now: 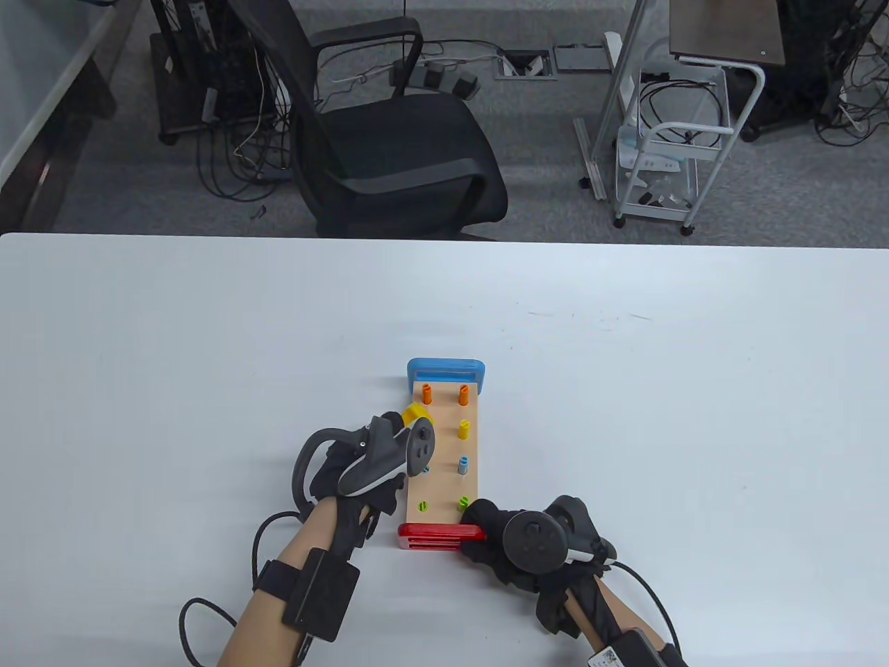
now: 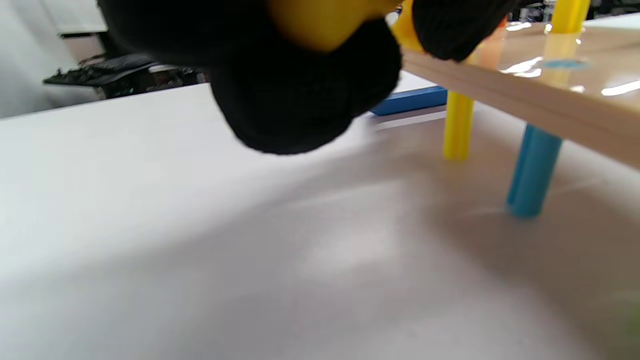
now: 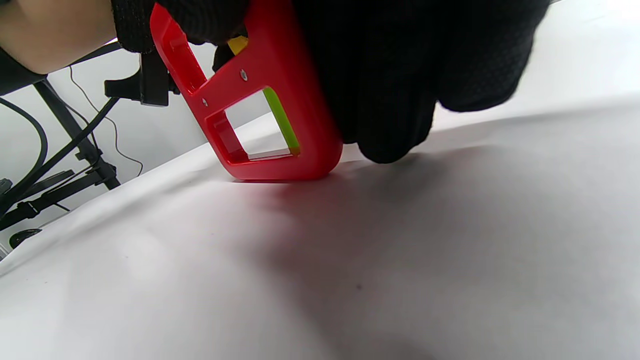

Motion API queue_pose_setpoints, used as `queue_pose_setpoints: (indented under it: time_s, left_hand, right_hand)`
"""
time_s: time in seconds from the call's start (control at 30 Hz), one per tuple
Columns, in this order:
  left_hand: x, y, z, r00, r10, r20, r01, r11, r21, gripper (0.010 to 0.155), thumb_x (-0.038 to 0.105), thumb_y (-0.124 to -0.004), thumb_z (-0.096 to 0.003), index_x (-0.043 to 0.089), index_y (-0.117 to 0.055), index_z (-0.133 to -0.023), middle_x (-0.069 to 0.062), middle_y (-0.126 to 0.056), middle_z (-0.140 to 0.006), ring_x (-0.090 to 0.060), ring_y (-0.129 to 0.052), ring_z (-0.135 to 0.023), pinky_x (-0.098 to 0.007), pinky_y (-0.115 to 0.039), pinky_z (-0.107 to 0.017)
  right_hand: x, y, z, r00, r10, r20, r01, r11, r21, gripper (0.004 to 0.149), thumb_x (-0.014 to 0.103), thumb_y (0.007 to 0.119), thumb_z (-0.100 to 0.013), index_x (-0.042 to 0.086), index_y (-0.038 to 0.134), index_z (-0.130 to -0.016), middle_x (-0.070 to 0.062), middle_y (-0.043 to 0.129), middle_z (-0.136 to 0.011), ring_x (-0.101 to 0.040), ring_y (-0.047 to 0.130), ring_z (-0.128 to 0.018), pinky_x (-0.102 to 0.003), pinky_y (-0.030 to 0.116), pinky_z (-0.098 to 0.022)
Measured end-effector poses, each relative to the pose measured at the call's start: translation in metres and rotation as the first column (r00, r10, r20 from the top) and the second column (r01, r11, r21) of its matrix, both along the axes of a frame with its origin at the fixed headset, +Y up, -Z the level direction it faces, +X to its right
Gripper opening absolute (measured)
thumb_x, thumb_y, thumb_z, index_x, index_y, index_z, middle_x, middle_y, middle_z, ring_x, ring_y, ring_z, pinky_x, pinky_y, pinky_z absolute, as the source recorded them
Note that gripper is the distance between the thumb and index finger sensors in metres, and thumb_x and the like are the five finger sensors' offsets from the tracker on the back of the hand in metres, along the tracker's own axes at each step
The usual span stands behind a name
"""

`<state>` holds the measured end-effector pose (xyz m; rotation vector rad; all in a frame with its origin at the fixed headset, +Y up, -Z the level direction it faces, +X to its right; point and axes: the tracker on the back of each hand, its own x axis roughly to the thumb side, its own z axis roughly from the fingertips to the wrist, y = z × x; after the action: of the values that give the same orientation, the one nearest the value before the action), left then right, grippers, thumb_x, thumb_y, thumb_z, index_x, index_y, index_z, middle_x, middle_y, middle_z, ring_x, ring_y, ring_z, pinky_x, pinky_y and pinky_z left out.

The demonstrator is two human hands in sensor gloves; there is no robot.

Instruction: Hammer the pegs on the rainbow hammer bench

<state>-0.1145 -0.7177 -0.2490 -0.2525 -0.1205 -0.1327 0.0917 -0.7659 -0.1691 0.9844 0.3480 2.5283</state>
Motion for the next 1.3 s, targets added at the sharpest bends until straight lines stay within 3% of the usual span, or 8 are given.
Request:
queue_pose_setpoints:
  time_s: [0.37, 0.63, 0.73, 0.8, 1.0, 1.17, 1.27, 1.3]
  left_hand:
    - [-0.009, 0.067, -0.010, 0.914, 0.405, 0.014, -0.395, 0.882, 0.257, 0.070, 0.051, -0.055, -0.0590, 0.005, -0.049, -0.112, -0.013, -0.092, -0.092, -0.027, -0.104, -0.057, -0.035, -0.089, -0.036]
    - [0.001, 0.054, -0.028, 0.921, 0.390, 0.010, -0.384, 0.903, 0.195, 0.069, 0.053, -0.053, -0.0581, 0.005, -0.057, -0.108, -0.008, -0.097, -0.074, -0.027, -0.104, -0.046, -0.034, -0.088, -0.031]
    - [0.012, 0.035, -0.034, 0.999, -0.005, 0.043, 0.005, 1.000, -0.008, 0.065, 0.057, -0.043, -0.0587, 0.011, -0.049, -0.105, 0.005, -0.093, -0.076, -0.012, -0.105, -0.045, -0.024, -0.091, -0.032]
    - [0.015, 0.035, -0.035, 0.986, 0.161, 0.034, -0.163, 0.982, 0.097, 0.065, 0.053, -0.058, -0.0562, 0.004, -0.069, -0.099, -0.006, -0.104, -0.062, -0.024, -0.107, -0.030, -0.032, -0.090, -0.021]
    - [0.007, 0.051, -0.030, 0.991, 0.134, 0.014, -0.134, 0.990, 0.044, 0.066, 0.056, -0.052, -0.0576, 0.009, -0.060, -0.104, -0.002, -0.098, -0.069, -0.021, -0.105, -0.040, -0.030, -0.089, -0.029]
    - [-0.005, 0.059, -0.026, 0.872, 0.489, 0.039, -0.483, 0.843, 0.238, 0.067, 0.053, -0.054, -0.0582, 0.007, -0.056, -0.107, -0.008, -0.096, -0.076, -0.027, -0.104, -0.047, -0.035, -0.088, -0.033]
    - [0.006, 0.022, -0.041, 0.993, 0.113, 0.023, -0.111, 0.991, -0.074, 0.065, 0.054, -0.054, -0.0583, 0.007, -0.059, -0.102, -0.003, -0.099, -0.069, -0.021, -0.106, -0.036, -0.029, -0.090, -0.025]
    - [0.004, 0.029, -0.038, 0.996, 0.082, 0.043, -0.082, 0.996, -0.022, 0.064, 0.057, -0.046, -0.0591, 0.011, -0.050, -0.103, 0.006, -0.094, -0.075, -0.012, -0.106, -0.041, -0.022, -0.092, -0.030]
  right_hand:
    - [0.000, 0.000, 0.001, 1.000, -0.004, 0.005, 0.004, 1.000, 0.008, 0.052, 0.042, 0.056, -0.060, 0.008, 0.048, -0.098, -0.022, 0.084, -0.094, -0.041, 0.090, -0.075, -0.060, 0.073, -0.059]
    - [0.000, -0.001, 0.001, 1.000, -0.011, 0.003, 0.011, 1.000, 0.014, 0.052, 0.042, 0.056, -0.060, 0.008, 0.048, -0.098, -0.022, 0.084, -0.093, -0.041, 0.090, -0.075, -0.060, 0.073, -0.060]
    - [0.000, -0.001, 0.001, 1.000, -0.015, 0.003, 0.015, 1.000, 0.015, 0.052, 0.042, 0.056, -0.060, 0.008, 0.048, -0.098, -0.022, 0.084, -0.093, -0.041, 0.090, -0.075, -0.060, 0.073, -0.059]
    - [0.000, -0.001, 0.001, 1.000, -0.012, 0.003, 0.012, 1.000, 0.015, 0.052, 0.042, 0.056, -0.060, 0.008, 0.048, -0.098, -0.021, 0.084, -0.093, -0.041, 0.090, -0.075, -0.060, 0.073, -0.059]
    - [0.000, 0.000, 0.002, 1.000, -0.012, 0.004, 0.012, 1.000, 0.019, 0.052, 0.042, 0.056, -0.060, 0.008, 0.048, -0.098, -0.021, 0.084, -0.093, -0.041, 0.091, -0.075, -0.060, 0.073, -0.059]
    - [0.000, -0.001, 0.002, 1.000, -0.011, 0.004, 0.011, 1.000, 0.023, 0.052, 0.042, 0.056, -0.060, 0.008, 0.048, -0.098, -0.021, 0.085, -0.093, -0.040, 0.091, -0.075, -0.060, 0.073, -0.059]
    - [0.000, -0.001, 0.002, 1.000, -0.014, 0.003, 0.014, 1.000, 0.020, 0.052, 0.042, 0.056, -0.060, 0.008, 0.048, -0.098, -0.021, 0.085, -0.093, -0.041, 0.091, -0.075, -0.060, 0.073, -0.059]
    - [0.000, -0.001, 0.002, 1.000, -0.013, 0.003, 0.013, 1.000, 0.021, 0.052, 0.042, 0.056, -0.060, 0.008, 0.048, -0.098, -0.022, 0.085, -0.093, -0.041, 0.091, -0.075, -0.060, 0.073, -0.059]
